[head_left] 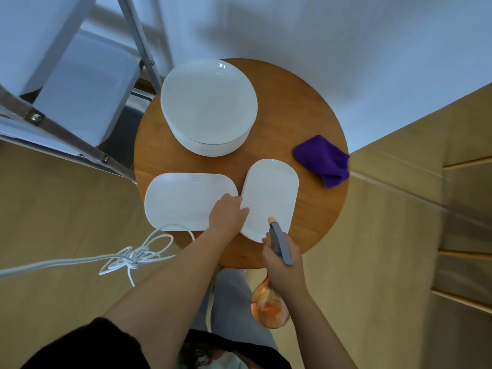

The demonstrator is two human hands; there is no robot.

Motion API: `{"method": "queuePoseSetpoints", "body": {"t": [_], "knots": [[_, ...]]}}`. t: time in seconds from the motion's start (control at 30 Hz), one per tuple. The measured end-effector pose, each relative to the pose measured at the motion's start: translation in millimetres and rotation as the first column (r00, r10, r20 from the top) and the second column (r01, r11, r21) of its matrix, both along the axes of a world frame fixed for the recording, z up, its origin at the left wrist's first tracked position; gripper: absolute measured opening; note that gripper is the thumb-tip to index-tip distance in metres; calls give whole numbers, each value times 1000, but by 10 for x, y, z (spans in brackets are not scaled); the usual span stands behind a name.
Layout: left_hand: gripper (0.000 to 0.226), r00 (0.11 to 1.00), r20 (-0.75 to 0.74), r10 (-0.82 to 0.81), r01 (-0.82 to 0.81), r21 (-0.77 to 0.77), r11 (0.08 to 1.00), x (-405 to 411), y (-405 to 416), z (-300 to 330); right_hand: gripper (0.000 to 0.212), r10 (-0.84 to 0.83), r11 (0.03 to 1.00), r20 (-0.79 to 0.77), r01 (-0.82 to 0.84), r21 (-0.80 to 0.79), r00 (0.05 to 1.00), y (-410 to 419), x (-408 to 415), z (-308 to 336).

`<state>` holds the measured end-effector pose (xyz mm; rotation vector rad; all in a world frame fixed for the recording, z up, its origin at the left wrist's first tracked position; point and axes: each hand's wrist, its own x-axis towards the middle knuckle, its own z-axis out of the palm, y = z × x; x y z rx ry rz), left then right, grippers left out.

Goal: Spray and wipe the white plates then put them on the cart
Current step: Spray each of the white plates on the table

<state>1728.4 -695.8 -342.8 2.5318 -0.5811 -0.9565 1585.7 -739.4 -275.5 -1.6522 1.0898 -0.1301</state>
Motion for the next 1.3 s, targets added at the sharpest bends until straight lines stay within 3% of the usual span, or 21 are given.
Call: {"method": "queuePoseSetpoints", "body": {"t": [0.23,0.6,0.73,0.87,0.97,1.17,1.3], "knots": [[35,996,63,57,-65,138,988,86,-239,-13,28,24,999,5,-25,46,1000,-258,-138,-62],[30,996,-16,86,-80,223,972,109,-407,-13,28,109,992,-31,-107,60,994,-566,-102,-92],[16,985,-19,172,-171,44,984,95,-349,-25,27,101,992,-41,-97,81,994,-596,-48,-87],[17,906,-104,410,-422,-176,889,38,-342,35,21,76,992,-52,-71,102,996,-607,14,-73],[30,880,-159,447,-473,-240,847,29,-308,81,20,37,997,-48,-34,65,998,-619,56,-39],[34,726,-432,535,-676,-304,671,59,-131,209,23,-8,1000,-46,7,-19,999,-553,151,70],[32,690,-512,512,-705,-315,635,78,-32,303,27,12,994,-51,-17,-105,999,-383,151,130]]}}
